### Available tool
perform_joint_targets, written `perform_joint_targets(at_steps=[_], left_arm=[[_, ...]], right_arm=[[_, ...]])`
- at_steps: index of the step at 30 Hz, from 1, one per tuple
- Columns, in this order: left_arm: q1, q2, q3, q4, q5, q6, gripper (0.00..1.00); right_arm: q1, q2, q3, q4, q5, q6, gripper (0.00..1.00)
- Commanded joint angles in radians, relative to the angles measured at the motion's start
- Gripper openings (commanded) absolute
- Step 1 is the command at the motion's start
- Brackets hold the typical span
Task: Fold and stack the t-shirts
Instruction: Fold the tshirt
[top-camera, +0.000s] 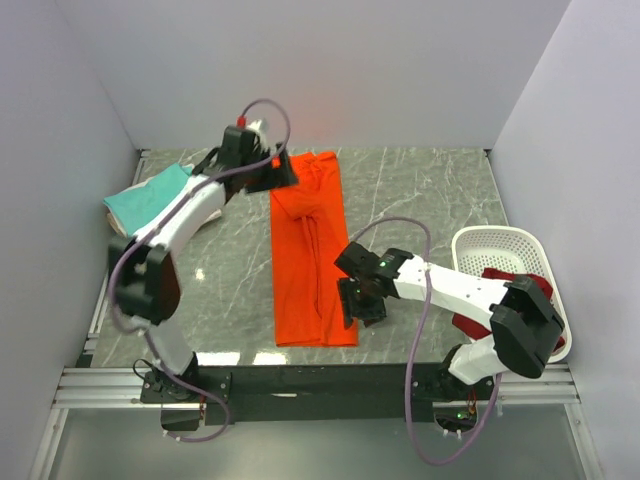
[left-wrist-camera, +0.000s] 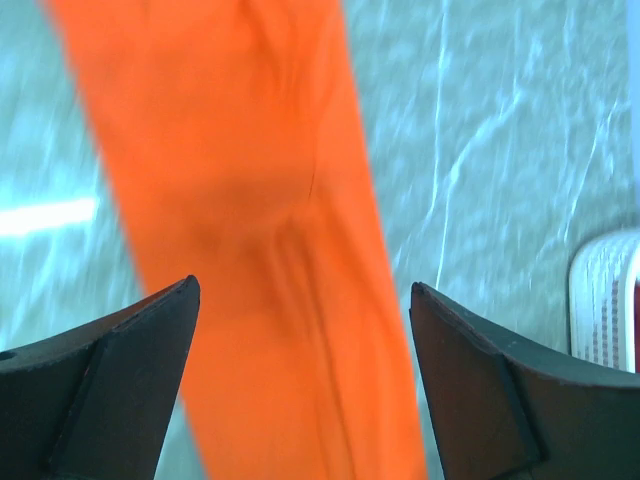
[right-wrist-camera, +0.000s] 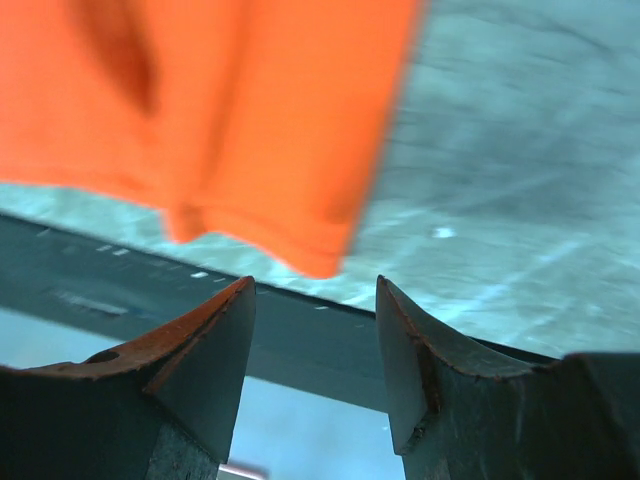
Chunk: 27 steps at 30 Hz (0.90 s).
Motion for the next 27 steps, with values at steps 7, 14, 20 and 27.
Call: perform_joint_targets(at_steps=[7,14,20,27], left_arm=[[-0.061,-0.371,-0.676,-0.037,-0.012,-0.191,0.91],[-0.124,-0.532,-0.894,-0.057,0.072,-0.285,0.92],[-0.132,-0.607,-1.017,0.002,0.173,-0.328,0.93],[-0.161,-0.632,-1.074,-0.009,0.215,-0.326,0.85]], right_arm=[[-0.071,-0.031,-0.133,0.178,-0.215,-0.002,0.58],[-0.071,0.006,-0.146,0.136,-0.169,-0.009,0.57],[-0.071,0.048,-0.15,0.147,-0.14,-0.012,0.55],[-0.084,0.088,-0.166,0.188,-0.154,-0.015,0.37]])
